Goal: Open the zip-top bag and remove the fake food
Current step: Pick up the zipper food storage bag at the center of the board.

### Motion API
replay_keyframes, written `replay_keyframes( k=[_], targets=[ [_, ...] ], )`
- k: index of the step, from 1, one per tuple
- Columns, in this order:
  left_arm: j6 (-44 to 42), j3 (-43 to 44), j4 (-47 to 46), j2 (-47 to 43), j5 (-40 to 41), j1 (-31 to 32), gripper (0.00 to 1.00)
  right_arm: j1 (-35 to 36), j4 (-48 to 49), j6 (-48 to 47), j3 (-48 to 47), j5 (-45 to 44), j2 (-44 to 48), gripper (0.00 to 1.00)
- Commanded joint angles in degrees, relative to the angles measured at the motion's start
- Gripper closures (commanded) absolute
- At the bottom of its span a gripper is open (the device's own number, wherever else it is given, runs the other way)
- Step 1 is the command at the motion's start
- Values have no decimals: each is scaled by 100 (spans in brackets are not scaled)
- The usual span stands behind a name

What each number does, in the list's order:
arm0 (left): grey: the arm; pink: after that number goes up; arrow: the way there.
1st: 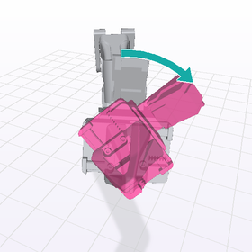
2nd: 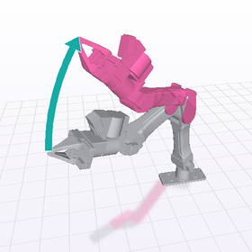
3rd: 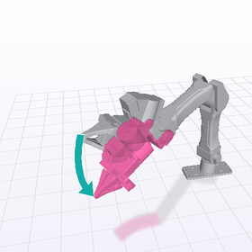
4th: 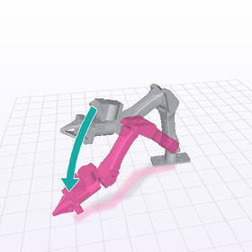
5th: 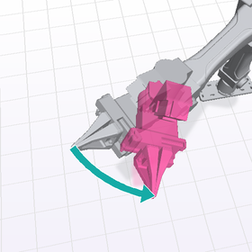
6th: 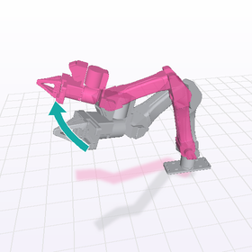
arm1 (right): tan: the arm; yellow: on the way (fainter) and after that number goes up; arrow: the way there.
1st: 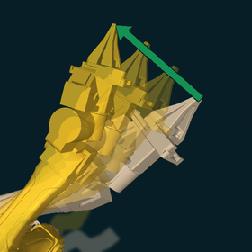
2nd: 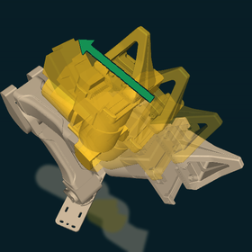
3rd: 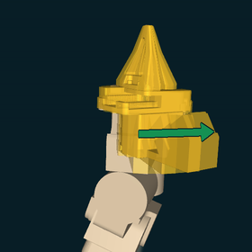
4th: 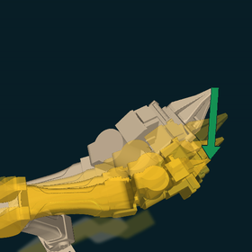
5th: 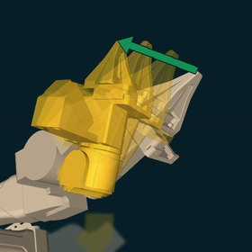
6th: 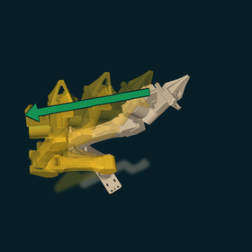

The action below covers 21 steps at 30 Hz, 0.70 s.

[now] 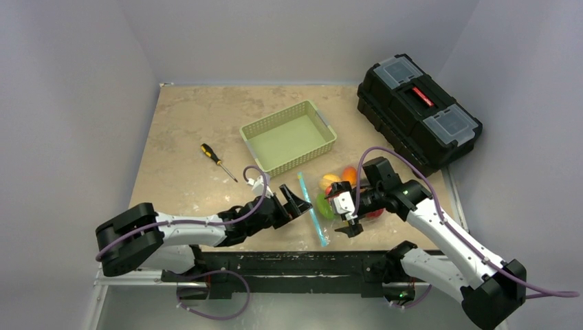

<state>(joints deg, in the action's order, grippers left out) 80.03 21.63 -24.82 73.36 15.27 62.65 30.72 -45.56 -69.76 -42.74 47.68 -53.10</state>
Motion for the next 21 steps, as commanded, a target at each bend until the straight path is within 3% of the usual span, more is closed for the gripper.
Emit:
replay_keyframes(
  k=[1, 21],
  targets=[
    [124, 87, -580, 263, 17, 45, 5, -57, 74, 67, 29, 192, 88, 1],
    [234, 457, -1153, 1228, -176, 142, 11, -101, 82, 63, 47, 198, 47, 1]
  ],
)
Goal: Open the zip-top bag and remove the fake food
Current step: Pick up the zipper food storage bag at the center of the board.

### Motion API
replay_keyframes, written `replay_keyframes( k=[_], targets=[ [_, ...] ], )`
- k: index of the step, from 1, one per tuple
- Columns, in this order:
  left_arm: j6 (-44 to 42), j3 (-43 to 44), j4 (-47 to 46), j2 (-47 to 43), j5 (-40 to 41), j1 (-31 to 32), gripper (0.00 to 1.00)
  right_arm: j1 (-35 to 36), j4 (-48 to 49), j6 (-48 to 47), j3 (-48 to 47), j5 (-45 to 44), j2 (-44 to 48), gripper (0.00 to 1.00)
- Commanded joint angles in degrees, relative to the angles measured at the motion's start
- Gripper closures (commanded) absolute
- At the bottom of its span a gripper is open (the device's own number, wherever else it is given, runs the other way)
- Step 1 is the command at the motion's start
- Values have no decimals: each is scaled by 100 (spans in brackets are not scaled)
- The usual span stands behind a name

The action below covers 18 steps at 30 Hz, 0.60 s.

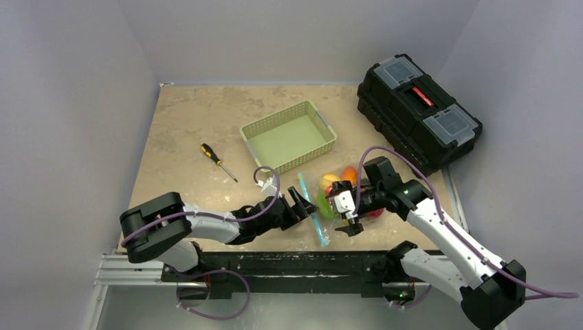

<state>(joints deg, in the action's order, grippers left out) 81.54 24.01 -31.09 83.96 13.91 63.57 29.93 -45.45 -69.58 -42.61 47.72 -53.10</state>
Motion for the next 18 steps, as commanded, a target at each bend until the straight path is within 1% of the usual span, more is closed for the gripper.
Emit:
replay_keyframes(
  k=[1, 7, 11, 13, 15, 17, 18],
  targets=[
    [89, 244, -543, 217, -46, 50, 11, -19, 74, 49, 33, 193, 52, 1],
    [94, 512, -606, 498, 122, 44, 15, -24, 64, 50, 33, 198, 54, 1],
    [124, 604, -504, 541, 283, 26, 21, -25, 48, 50, 25, 211, 69, 1],
    [195, 577, -508, 582, 318, -35, 26, -27, 45, 42, 25, 212, 88, 1],
    [219, 537, -688, 680, 272, -118, 35, -27, 28, 37, 13, 224, 98, 1],
    [215, 543, -938, 867, 109, -224, 47, -26, 15, 20, 14, 228, 94, 1],
    [209, 537, -1117, 945, 37, -264, 55, -25, -8, 3, 8, 222, 90, 1]
  ],
)
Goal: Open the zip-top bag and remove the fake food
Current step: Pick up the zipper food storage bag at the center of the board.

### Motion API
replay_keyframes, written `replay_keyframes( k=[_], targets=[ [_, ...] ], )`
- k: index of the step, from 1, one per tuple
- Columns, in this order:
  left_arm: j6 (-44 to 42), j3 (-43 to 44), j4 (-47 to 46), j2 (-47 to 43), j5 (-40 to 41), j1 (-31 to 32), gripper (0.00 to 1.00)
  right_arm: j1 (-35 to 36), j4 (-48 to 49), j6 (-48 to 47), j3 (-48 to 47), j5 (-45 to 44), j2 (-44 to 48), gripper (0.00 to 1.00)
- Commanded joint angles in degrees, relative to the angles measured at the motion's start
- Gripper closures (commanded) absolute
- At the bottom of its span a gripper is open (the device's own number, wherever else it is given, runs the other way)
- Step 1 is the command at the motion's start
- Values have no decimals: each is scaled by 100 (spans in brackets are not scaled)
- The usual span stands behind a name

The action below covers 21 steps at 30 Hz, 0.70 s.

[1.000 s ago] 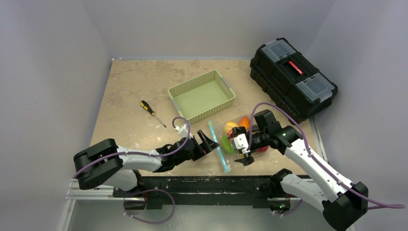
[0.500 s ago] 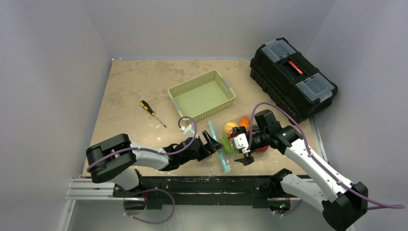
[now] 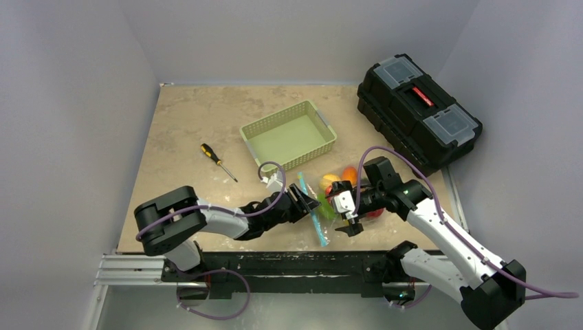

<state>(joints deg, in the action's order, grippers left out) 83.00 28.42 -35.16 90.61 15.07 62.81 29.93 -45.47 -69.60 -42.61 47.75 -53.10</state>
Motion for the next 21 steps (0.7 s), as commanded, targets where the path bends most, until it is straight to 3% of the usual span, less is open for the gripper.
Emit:
replay_keyframes(
  k=[1, 3, 4, 13, 21],
  targets=[
    [59, 81, -869, 338, -143, -216, 66, -31, -40, -31, -5, 212, 92, 1],
    [98, 27, -1074, 343, -194, -241, 94, -26, -144, -110, -44, 187, 85, 1],
    [136, -21, -1061, 280, -174, -239, 100, -23, -225, -153, -71, 175, 89, 1],
    [641, -42, 295, -1003, 240, -225, 100, 51, -1238, -609, -302, 210, 113, 1],
    [1050, 85, 1, -844, 105, -208, 100, 185, -666, -236, 81, -1, 244, 1]
  ],
)
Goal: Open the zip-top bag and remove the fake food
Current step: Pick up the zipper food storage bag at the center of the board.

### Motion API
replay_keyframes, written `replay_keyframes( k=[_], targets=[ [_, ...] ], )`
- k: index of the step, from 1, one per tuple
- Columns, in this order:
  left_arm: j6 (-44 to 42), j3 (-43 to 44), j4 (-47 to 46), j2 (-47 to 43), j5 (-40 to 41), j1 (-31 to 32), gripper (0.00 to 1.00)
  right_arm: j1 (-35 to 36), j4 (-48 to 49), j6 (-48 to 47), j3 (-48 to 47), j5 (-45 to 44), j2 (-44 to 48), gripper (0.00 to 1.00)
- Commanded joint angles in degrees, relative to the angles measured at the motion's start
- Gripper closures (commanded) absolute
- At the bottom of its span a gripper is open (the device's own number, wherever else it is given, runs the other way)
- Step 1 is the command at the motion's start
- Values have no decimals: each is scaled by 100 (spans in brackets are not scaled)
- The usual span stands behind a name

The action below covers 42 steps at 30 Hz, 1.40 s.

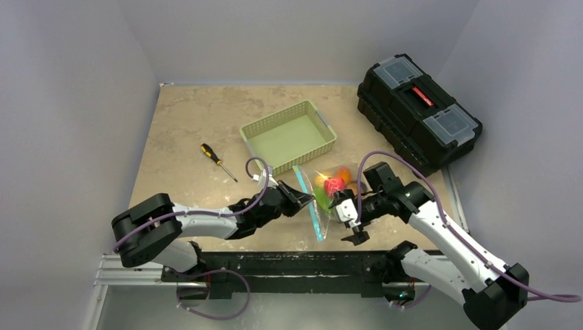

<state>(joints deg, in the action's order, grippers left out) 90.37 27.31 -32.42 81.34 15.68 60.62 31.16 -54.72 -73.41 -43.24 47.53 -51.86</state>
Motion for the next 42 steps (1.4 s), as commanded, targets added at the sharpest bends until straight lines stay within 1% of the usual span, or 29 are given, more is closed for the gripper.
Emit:
replay_keyframes(
  k=[1, 10, 26, 29, 32, 35, 37, 40, 42],
  targets=[
    [346, 202, -333, 108, 33, 12, 100, 78, 348, 177, 186, 0, 129, 1],
    [265, 327, -151, -19, 101, 59, 100, 179, 888, 409, 440, -237, 215, 1],
    [361, 339, -160, -28, 156, 117, 100, 266, 850, 630, 231, -102, 237, 9],
    [438, 353, -186, -15, 189, 140, 100, 408, 1059, 729, 380, -239, 229, 9],
    [554, 381, -291, 40, 157, 154, 100, 623, 1257, 851, 445, -592, 242, 10],
    [608, 398, -407, 87, 120, 161, 100, 723, 1442, 934, 472, -931, 275, 15],
    [622, 398, -414, 95, 111, 174, 100, 753, 1520, 993, 503, -1040, 318, 20],
    [631, 361, -410, 72, 117, 177, 100, 767, 1534, 1028, 578, -1083, 378, 31],
    [631, 322, -413, 71, 128, 178, 100, 774, 1530, 1053, 630, -1119, 416, 41]
  ],
)
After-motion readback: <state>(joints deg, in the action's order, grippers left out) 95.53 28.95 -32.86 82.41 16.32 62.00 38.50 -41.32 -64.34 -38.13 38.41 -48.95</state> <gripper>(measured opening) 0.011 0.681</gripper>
